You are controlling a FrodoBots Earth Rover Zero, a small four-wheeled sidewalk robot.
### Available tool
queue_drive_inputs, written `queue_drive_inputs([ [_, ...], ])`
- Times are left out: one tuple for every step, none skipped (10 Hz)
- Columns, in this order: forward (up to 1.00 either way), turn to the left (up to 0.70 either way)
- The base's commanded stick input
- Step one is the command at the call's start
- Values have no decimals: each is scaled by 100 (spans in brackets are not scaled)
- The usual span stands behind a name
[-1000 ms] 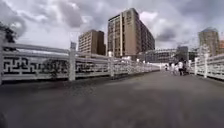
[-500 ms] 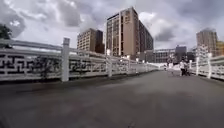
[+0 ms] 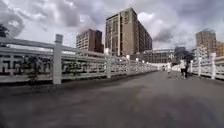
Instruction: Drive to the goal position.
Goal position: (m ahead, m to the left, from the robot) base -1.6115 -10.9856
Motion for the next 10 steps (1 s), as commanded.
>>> queue_drive_inputs([
  [70,0],
  [70,0],
  [70,0],
  [70,0],
  [70,0],
  [70,0],
  [70,0],
  [70,0],
  [70,-1],
  [70,-14],
])
